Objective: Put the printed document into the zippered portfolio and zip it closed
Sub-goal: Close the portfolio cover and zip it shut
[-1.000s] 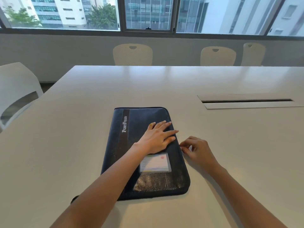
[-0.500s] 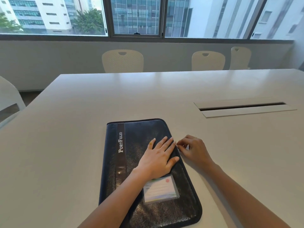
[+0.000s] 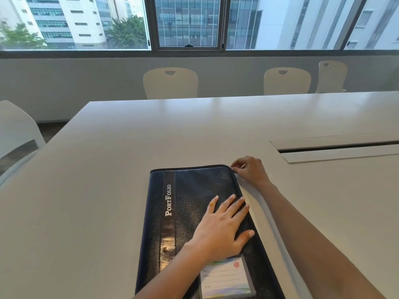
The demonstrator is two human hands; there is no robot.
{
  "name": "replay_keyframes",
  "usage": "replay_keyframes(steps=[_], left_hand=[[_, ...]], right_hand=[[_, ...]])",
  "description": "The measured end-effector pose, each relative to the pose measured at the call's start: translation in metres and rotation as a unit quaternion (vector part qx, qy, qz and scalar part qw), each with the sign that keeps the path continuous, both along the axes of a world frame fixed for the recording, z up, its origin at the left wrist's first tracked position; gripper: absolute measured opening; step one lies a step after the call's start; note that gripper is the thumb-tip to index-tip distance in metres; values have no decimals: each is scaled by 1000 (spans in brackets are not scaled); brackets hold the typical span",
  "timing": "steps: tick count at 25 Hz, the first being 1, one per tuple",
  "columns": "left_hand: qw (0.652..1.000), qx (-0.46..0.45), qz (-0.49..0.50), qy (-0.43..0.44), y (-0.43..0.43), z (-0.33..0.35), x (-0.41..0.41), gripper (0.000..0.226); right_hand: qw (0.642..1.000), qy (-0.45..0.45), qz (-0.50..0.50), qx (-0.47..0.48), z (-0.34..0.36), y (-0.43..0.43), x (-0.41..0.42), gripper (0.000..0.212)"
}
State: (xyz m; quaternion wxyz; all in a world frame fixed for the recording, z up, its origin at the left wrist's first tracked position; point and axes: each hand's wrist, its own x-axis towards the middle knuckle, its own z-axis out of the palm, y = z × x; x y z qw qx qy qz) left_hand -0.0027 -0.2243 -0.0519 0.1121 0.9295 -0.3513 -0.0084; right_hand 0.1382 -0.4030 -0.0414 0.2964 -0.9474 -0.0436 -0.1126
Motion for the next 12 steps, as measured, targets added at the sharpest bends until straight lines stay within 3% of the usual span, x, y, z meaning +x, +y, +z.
replay_keyframes(steps=[2, 5, 9, 12], left_hand=[[998, -62, 12, 20, 2, 6, 6, 61], [985, -148, 89, -15, 12, 18, 38, 49], [963, -91, 253, -31, 36, 15, 98, 49], [956, -74, 281, -28, 41, 6, 120, 46]], right_hand=[[988, 136, -10, 69, 17, -2, 13, 6], [928, 316, -69, 186, 40, 3, 29, 8], [892, 410, -107, 158, 52, 21, 42, 9], [884, 441, -114, 106, 57, 26, 54, 7]])
